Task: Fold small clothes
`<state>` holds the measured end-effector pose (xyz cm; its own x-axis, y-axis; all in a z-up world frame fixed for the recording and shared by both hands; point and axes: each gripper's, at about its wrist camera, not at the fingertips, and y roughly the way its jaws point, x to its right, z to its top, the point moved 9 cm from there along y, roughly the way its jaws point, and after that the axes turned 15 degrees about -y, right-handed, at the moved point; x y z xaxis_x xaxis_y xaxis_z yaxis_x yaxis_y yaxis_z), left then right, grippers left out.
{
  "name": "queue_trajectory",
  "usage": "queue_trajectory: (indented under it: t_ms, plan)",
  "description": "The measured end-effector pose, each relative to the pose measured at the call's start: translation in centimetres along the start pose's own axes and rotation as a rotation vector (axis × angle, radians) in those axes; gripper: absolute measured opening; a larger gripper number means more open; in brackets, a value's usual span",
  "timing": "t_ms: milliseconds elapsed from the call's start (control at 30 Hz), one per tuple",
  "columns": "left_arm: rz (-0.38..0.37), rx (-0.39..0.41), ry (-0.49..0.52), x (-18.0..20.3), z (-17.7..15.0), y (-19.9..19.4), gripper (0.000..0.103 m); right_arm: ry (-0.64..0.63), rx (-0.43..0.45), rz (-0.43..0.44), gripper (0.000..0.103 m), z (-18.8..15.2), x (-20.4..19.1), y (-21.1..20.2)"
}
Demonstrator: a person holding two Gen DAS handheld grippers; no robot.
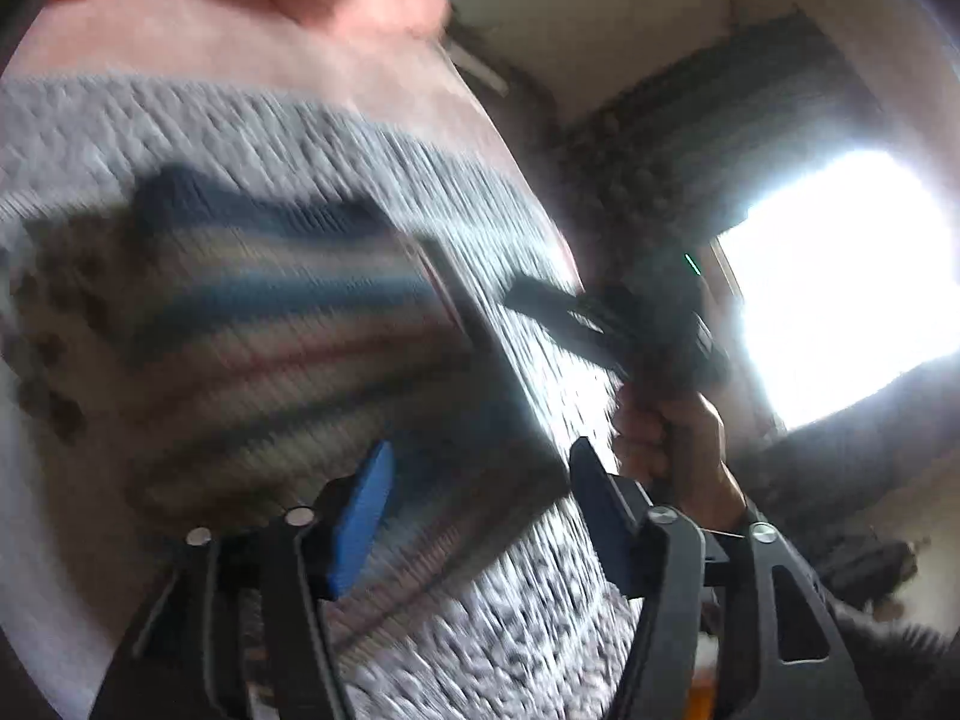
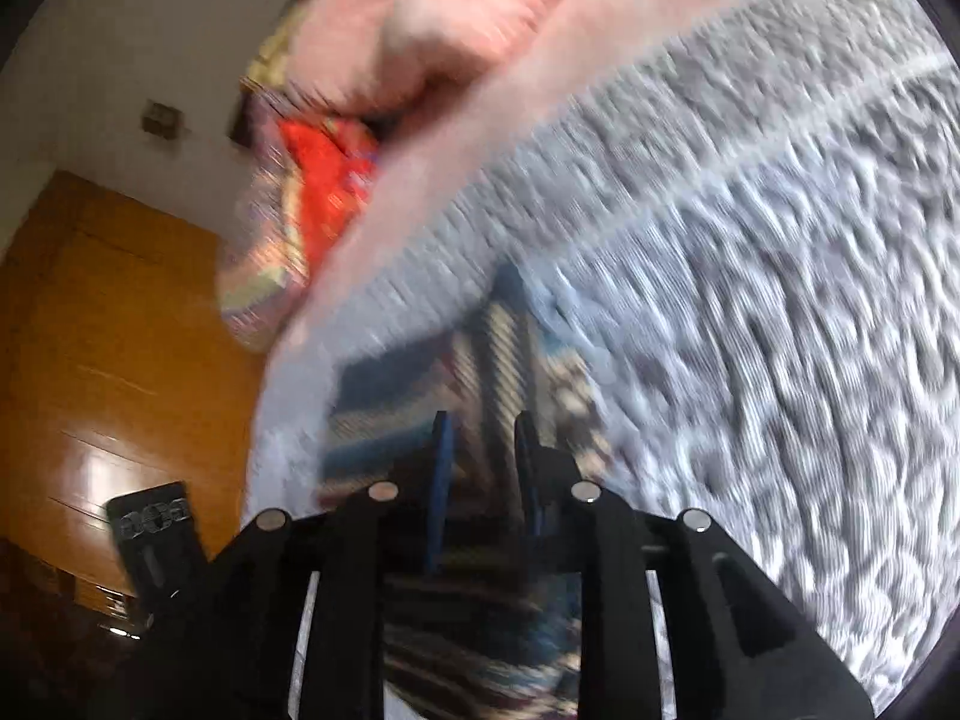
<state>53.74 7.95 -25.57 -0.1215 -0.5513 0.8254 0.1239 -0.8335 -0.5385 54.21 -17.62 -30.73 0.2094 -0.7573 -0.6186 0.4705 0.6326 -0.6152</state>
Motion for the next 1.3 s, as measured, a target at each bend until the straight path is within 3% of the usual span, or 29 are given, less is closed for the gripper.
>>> queue_trajectory:
  t_ms: [100, 167, 200, 233, 300, 367, 433, 500, 567, 633, 667, 767, 833, 900, 1000, 1033, 1100, 1267, 1300]
  plan:
    - [0.0, 0.008, -0.066, -1.7, 2.8, 0.1, 0.064, -0.008, -0.084, 0.059, 0.022, 0.6, -1.4, 2.8]
    - [0.07, -0.014, -0.069, -3.3, 3.6, 1.5, 0.063, -0.01, -0.194, 0.036, 0.021, -0.3, -0.7, 5.9]
    - [0.099, -0.035, -0.099, -4.8, 3.8, 2.6, 0.06, -0.021, -0.224, -0.012, 0.006, -0.4, 0.0, 6.9]
    - [0.124, -0.038, -0.118, -5.8, 4.1, 3.3, 0.052, -0.033, -0.242, -0.06, 0.0, -0.6, 1.0, 7.8]
    - [0.151, -0.027, -0.108, -6.8, 4.3, 4.2, 0.042, 0.009, -0.233, -0.061, 0.0, -0.5, 2.5, 8.3]
    - [0.169, -0.02, -0.113, -6.4, 4.4, 4.0, 0.041, 0.019, -0.228, -0.062, 0.0, 0.1, 2.3, 8.3]
    - [0.159, 0.007, -0.08, -4.8, 4.1, 2.8, 0.051, -0.01, -0.213, -0.081, 0.0, 0.5, 1.8, 7.0]
    - [0.116, 0.001, -0.024, -2.8, 2.7, 1.3, 0.053, -0.023, -0.201, -0.047, 0.007, 0.1, 0.7, 5.5]
    - [0.07, -0.025, 0.019, -1.7, 0.7, 0.2, 0.054, -0.076, -0.224, 0.014, 0.007, -1.7, -1.6, 4.1]
    - [0.098, -0.062, 0.047, -2.3, -1.7, 0.9, 0.054, -0.115, -0.259, 0.005, 0.007, -3.5, -2.0, 3.4]
    - [0.134, -0.076, 0.048, -3.2, -2.5, 1.7, 0.054, -0.127, -0.284, -0.056, 0.002, -4.4, -1.0, 3.6]
    - [0.16, -0.053, 0.06, -4.2, -3.4, 2.9, 0.053, -0.116, -0.298, -0.126, 0.0, -5.5, 1.4, 4.0]
    - [0.185, -0.02, 0.053, -4.0, -3.1, 3.4, 0.061, -0.108, -0.255, -0.113, 0.005, -4.8, -0.1, 2.6]
    - [0.173, -0.006, 0.059, -2.9, -3.3, 3.0, 0.066, -0.109, -0.202, -0.035, 0.008, -4.5, -2.7, 0.9]
    - [0.18, -0.002, 0.083, -2.5, -3.9, 3.0, 0.07, -0.143, -0.242, -0.011, 0.008, -6.7, -4.0, 0.7]
    - [0.195, 0.006, 0.082, -2.6, -4.1, 2.8, 0.07, -0.143, -0.292, -0.04, 0.001, -8.3, -2.9, 1.4]
    - [0.192, 0.021, 0.056, -2.2, -4.7, 1.9, 0.07, -0.136, -0.311, -0.082, 0.0, -9.9, -0.4, 1.7]
    - [0.121, 0.031, -0.02, -1.2, -5.7, -1.9, 0.086, -0.055, -0.267, -0.03, 0.0, -8.8, 0.2, -0.4]
    - [0.134, 0.045, -0.033, -2.1, -5.9, -3.3, 0.086, -0.048, -0.255, -0.024, 0.006, -8.2, 0.3, -1.3]
